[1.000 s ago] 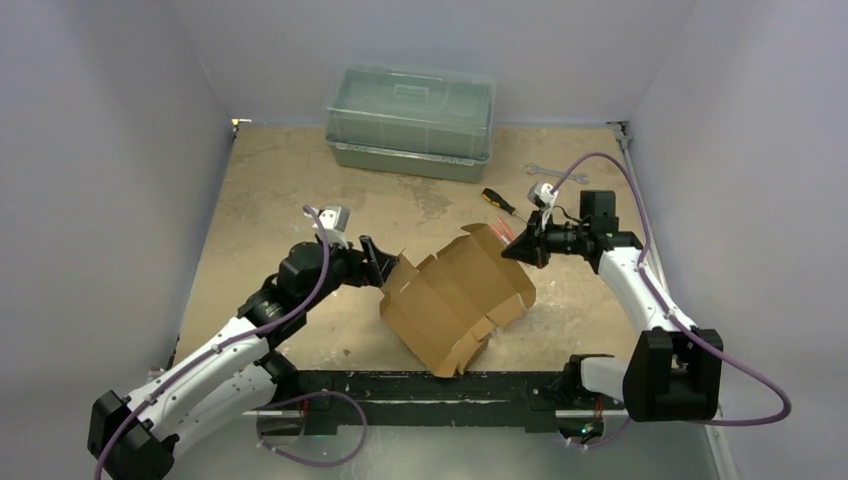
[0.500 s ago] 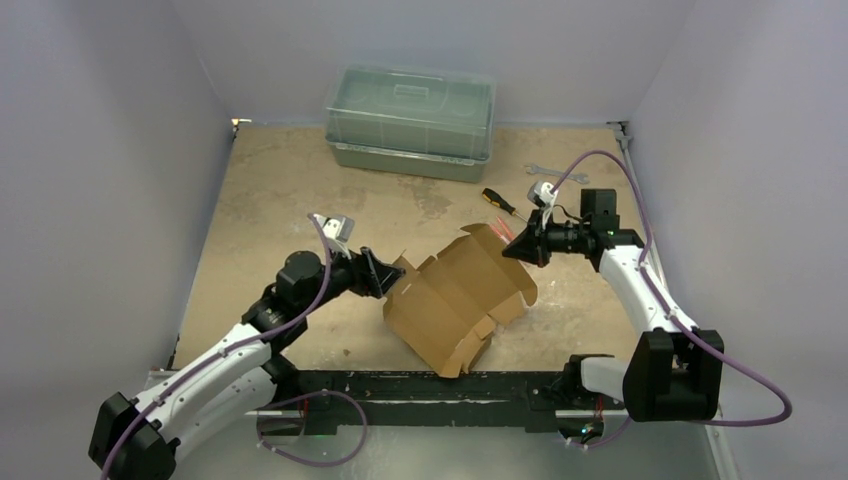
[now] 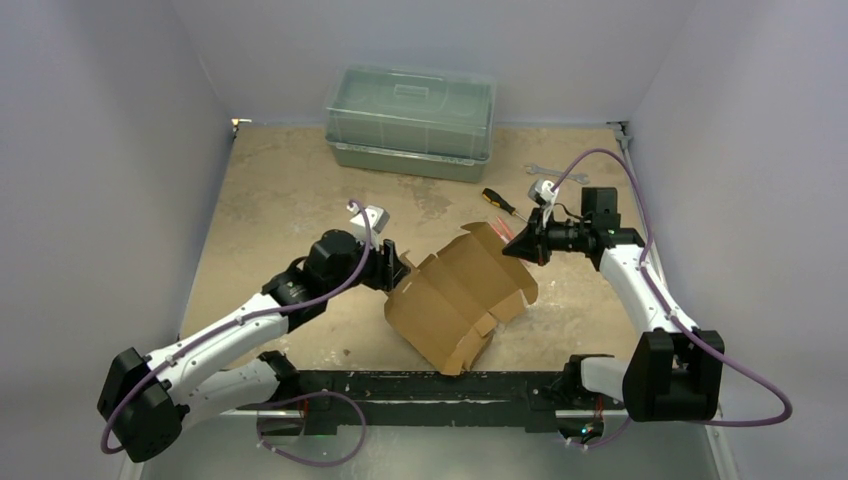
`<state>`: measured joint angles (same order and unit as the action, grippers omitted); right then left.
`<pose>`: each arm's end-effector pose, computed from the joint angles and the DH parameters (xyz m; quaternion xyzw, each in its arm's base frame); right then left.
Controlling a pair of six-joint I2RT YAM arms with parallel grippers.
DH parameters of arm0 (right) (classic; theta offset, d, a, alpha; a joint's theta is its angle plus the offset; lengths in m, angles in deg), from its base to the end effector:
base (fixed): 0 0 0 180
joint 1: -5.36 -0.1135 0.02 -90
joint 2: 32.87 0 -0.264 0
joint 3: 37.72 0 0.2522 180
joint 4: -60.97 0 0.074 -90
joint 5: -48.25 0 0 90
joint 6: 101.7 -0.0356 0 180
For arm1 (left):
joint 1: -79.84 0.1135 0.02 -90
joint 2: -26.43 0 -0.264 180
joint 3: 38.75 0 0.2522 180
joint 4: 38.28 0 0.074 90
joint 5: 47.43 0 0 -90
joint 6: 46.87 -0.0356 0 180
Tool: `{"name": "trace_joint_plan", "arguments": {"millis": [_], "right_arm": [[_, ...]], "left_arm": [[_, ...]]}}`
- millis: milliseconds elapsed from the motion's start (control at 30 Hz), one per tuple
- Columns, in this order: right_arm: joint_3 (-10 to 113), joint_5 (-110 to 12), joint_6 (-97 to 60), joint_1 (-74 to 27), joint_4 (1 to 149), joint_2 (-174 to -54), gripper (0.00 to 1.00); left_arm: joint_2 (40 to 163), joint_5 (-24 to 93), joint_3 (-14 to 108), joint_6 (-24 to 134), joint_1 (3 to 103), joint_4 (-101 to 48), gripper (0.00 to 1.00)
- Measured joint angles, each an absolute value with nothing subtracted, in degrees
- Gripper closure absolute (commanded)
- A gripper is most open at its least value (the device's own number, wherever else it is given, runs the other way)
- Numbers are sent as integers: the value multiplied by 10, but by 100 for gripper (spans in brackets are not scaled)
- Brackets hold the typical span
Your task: Fold the paper box
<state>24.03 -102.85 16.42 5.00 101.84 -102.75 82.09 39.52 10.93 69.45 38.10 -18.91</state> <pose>0.2385 0.0327 0.2569 -0.3710 0.7381 0.3899 0.4070 0.1636 -0.1485 0.2583 0.1274 0.8352 -0.3178 0.4304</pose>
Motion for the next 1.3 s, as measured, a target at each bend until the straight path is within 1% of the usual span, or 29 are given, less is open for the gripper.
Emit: {"name": "trace_joint_plan", "arguments": {"millis": [33, 167, 200, 233, 433, 633, 867, 933, 1167, 1233, 1300], "right_arm": [[240, -1029, 164, 52, 1018, -1028, 100], [240, -1028, 159, 64, 1018, -1028, 100], [240, -1027, 158, 66, 1018, -1028, 100], [240, -1027, 157, 68, 1017, -1028, 100], [240, -1027, 152, 69, 1016, -1026, 100], [240, -1021, 151, 69, 1008, -1024, 100], [240, -1008, 151, 69, 1008, -1024, 80], [240, -1008, 150, 69, 1008, -1024, 76], [240, -1008, 148, 69, 1007, -1024, 51], [240, -1009, 147, 69, 1004, -1024, 47], [240, -1012, 149, 69, 1000, -1024, 46]], "left_arm": [[825, 406, 114, 689, 374, -183, 64], [837, 446, 126, 677, 353, -160, 92], [839, 454, 128, 675, 349, -155, 97], [841, 463, 130, 673, 345, -151, 100], [852, 490, 157, 641, 334, -132, 100], [850, 485, 177, 563, 331, -145, 100], [849, 455, 197, 473, 329, -174, 100], [849, 448, 199, 452, 329, -183, 100], [845, 434, 199, 408, 329, -201, 100], [844, 427, 199, 402, 329, -206, 100], [842, 419, 199, 393, 329, -212, 100]]}}
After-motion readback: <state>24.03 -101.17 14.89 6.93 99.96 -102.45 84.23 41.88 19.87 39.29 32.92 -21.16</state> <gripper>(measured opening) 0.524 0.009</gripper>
